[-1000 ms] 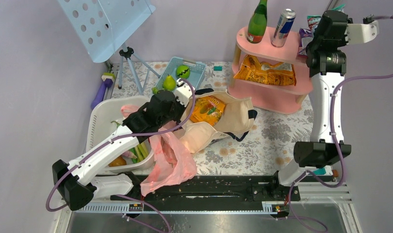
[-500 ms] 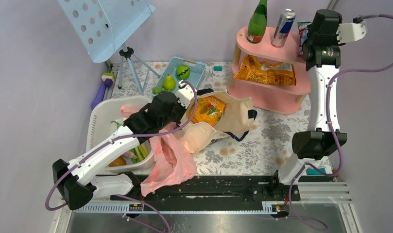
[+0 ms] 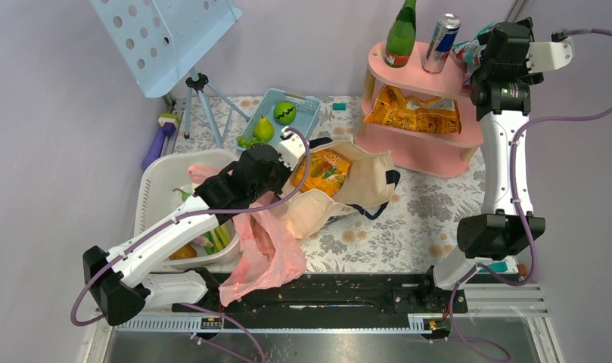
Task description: Untie the knot of the grocery bags and take out the mixed food
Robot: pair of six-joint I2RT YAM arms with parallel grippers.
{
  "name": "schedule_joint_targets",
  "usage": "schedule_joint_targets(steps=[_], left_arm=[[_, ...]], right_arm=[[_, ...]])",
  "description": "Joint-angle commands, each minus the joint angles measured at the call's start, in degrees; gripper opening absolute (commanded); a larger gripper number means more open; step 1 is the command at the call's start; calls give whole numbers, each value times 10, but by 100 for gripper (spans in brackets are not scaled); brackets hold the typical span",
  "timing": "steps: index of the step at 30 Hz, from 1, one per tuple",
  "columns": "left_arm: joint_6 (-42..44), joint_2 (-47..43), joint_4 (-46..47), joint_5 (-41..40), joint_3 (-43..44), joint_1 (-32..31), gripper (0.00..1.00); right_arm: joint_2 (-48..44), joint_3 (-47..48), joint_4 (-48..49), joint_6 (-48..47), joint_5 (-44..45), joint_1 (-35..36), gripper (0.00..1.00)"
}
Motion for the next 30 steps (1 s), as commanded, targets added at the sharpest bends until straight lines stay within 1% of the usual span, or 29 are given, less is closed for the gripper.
schedule_joint_targets(steps=[1, 4, 6, 8, 10, 16, 20, 30], left_arm=[[17, -2, 39, -28, 37, -6, 0], [19, -2, 40, -30, 36, -8, 0], [20, -2, 39, -31, 37, -10, 0], [20, -1, 39, -32, 36, -11, 0], [21, 1, 38, -34, 36, -12, 0], [21, 0, 38, -36, 37, -15, 0], [21, -1, 37, -36, 37, -17, 0], [24, -5, 37, -41, 37, -22, 0]], right_arm=[[-58, -41, 47, -23, 36, -2, 93], [-81, -82, 90, -33, 39, -2, 93], [-93, -94, 98, -37, 42, -3, 93], [-103, -102, 106, -46, 40, -3, 97], [-111, -108, 116, -58, 35, -3, 98], [-135, -107, 107, -101, 32, -3, 97], [-150, -124, 125, -130, 35, -3, 97], [-160, -143, 147, -152, 26, -3, 97]])
